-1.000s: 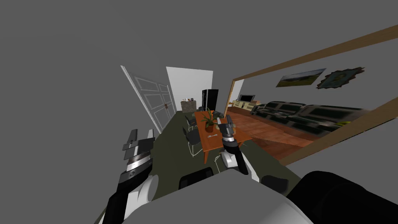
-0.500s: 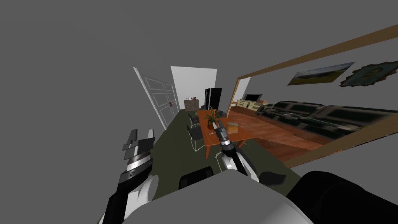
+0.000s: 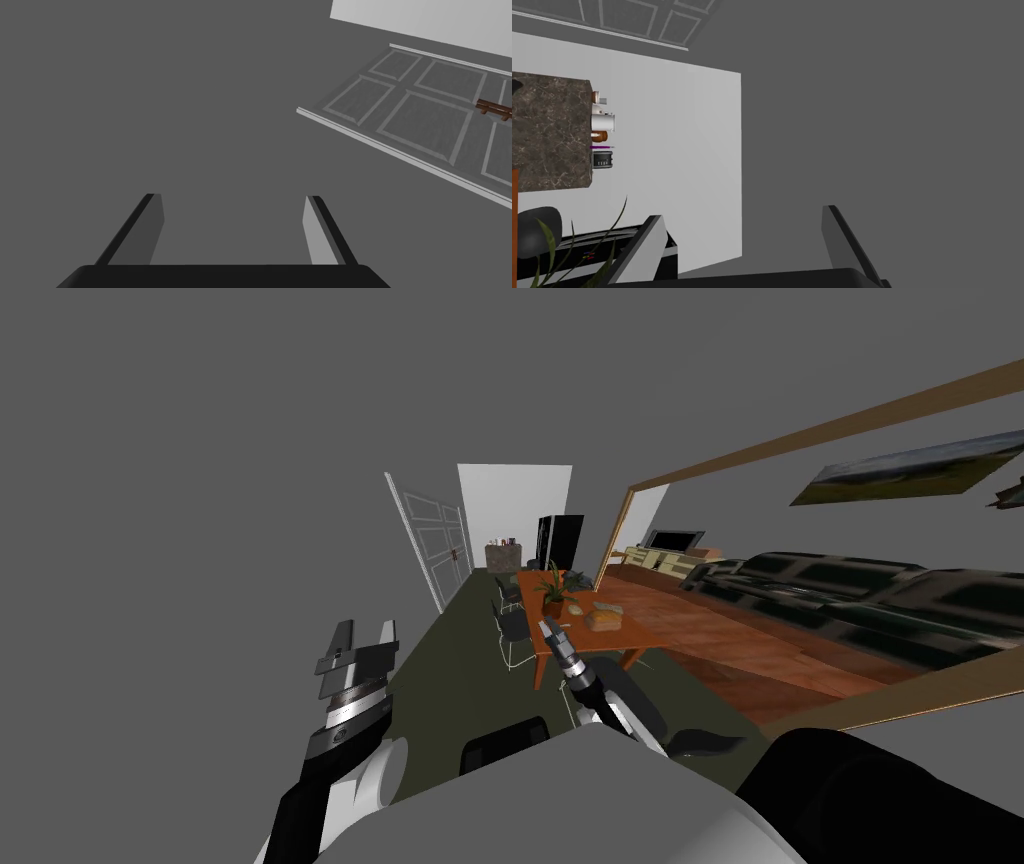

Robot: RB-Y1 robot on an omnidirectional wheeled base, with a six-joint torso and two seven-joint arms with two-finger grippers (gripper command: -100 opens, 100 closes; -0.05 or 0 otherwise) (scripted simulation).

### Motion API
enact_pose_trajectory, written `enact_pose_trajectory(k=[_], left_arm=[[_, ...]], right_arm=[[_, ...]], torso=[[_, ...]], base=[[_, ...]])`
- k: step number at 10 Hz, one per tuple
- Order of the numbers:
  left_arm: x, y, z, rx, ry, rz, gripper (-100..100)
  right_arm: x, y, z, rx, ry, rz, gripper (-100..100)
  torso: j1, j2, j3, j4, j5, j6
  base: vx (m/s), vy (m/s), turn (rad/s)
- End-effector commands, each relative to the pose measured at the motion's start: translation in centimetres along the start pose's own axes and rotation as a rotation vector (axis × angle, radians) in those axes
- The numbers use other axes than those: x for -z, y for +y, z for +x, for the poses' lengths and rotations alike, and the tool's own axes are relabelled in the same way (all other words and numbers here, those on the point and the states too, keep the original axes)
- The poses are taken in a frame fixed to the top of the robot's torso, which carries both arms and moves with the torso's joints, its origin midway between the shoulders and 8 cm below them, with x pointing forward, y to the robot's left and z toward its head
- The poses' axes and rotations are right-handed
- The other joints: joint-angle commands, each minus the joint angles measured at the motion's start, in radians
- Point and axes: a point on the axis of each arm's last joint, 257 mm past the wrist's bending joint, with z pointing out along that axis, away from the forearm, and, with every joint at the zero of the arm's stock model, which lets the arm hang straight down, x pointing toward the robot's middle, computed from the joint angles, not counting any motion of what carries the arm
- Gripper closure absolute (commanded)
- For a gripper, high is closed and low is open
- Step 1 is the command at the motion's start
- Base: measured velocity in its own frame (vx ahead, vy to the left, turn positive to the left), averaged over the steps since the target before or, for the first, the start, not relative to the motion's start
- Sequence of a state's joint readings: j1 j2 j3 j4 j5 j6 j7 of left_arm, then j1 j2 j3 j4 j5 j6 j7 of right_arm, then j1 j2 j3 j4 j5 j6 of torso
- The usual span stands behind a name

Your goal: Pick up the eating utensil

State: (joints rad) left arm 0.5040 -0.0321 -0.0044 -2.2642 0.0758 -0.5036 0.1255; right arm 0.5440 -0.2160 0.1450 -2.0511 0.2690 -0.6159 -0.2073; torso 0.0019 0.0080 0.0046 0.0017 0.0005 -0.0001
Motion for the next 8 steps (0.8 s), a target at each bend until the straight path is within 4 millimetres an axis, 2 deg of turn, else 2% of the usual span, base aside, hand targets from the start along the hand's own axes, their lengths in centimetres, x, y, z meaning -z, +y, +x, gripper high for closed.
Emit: enact_pose_trajectory(k=[1, 2, 3, 4, 5, 6, 8], left_arm=[[0.0, 0.0, 0.0, 0.000, 0.000, 0.000, 0], [0.0, 0.0, 0.0, 0.000, 0.000, 0.000, 0], [0.0, 0.0, 0.0, 0.000, 0.000, 0.000, 0], [0.0, 0.0, 0.0, 0.000, 0.000, 0.000, 0], [0.0, 0.0, 0.0, 0.000, 0.000, 0.000, 0], [0.0, 0.0, 0.0, 0.000, 0.000, 0.000, 0], [0.0, 0.0, 0.0, 0.000, 0.000, 0.000, 0]], right_arm=[[0.6, -1.4, 1.6, 0.003, 0.031, 0.036, -100], [1.9, -3.4, 3.2, 0.015, 0.086, 0.088, -100], [2.1, -3.8, 3.3, 0.014, 0.086, 0.098, -100], [3.8, -6.1, 5.0, 0.028, 0.147, 0.160, -100], [3.9, -6.2, 5.0, 0.027, 0.147, 0.162, -100], [5.5, -7.8, 6.7, 0.046, 0.212, 0.209, -100], [6.1, -8.6, 6.8, 0.043, 0.214, 0.228, -100]], torso=[[0.000, 0.000, 0.000, 0.000, 0.000, 0.000], [-0.001, 0.000, 0.000, 0.000, 0.000, 0.000], [0.000, -0.001, 0.000, 0.000, 0.000, 0.000], [-0.001, -0.002, -0.001, 0.000, 0.000, 0.000], [0.000, -0.003, -0.001, 0.000, 0.000, 0.000], [-0.001, -0.003, -0.002, 0.000, 0.000, 0.000], [-0.001, -0.003, -0.002, 0.000, 0.000, 0.001]], base=[[-0.107, 0.035, 0.088], [-0.099, 0.056, 0.163], [-0.066, 0.043, 0.081], [-0.063, 0.051, 0.197], [-0.060, 0.038, 0.087], [-0.076, 0.053, 0.182], [-0.038, 0.025, 0.041]])
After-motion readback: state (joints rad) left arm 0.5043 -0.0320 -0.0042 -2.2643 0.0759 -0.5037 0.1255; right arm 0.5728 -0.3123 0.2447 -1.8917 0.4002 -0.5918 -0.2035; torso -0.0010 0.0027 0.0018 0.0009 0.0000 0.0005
